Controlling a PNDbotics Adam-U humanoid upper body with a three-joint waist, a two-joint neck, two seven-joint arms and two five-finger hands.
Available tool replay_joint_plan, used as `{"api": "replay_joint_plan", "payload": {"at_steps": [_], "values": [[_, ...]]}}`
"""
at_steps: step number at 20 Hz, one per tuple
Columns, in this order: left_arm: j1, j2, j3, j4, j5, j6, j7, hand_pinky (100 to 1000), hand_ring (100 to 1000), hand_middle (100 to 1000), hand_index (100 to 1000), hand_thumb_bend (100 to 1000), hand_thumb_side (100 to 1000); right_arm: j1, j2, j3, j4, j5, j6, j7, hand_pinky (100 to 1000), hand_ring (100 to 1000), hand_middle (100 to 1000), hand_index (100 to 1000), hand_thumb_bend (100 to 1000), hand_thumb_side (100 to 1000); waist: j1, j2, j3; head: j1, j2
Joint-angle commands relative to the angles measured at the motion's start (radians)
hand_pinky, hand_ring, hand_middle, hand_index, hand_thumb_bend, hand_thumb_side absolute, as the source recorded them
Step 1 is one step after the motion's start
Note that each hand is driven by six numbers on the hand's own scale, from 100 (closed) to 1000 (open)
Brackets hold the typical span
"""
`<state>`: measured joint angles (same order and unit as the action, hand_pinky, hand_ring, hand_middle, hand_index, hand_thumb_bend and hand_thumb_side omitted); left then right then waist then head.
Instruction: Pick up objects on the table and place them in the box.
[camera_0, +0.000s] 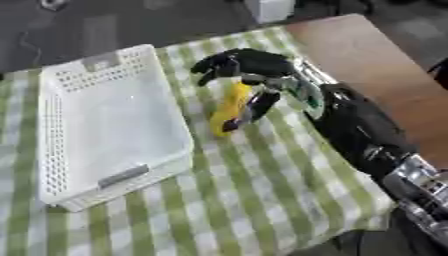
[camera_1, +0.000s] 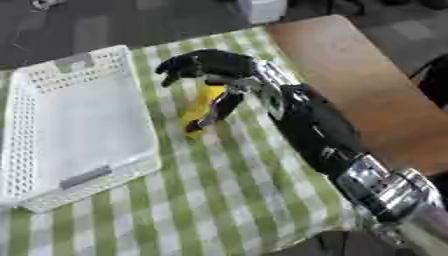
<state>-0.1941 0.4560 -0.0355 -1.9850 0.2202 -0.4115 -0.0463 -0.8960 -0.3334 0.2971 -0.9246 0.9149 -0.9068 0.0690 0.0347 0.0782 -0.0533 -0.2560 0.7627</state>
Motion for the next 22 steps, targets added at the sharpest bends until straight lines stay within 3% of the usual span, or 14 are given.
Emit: {"api": "replay_joint_plan", "payload": {"at_steps": [1,14,22], "values": [[-0.016,0.005,0.001,-0.015,0.007,-0.002,-0.003,669,675,918,912,168,671,-0.04,-0.001,-0.006,0.007,0.043,0.0,-0.022,809,813,880,822,671,560,-0.001,-0.01,0.003,-0.014,-0.015],[-0.015,0.004,0.002,-0.015,0.01,-0.001,-0.006,669,674,918,912,168,672,-0.054,0.011,-0.028,0.083,0.205,0.0,-0.159,818,807,873,817,653,527,0.0,-0.011,0.004,-0.017,-0.016],[-0.008,0.008,0.002,-0.015,0.007,-0.002,-0.006,669,674,918,912,168,672,-0.036,0.0,0.01,0.059,0.242,0.0,-0.18,836,812,885,830,684,524,-0.001,-0.014,-0.001,-0.014,-0.014]]}}
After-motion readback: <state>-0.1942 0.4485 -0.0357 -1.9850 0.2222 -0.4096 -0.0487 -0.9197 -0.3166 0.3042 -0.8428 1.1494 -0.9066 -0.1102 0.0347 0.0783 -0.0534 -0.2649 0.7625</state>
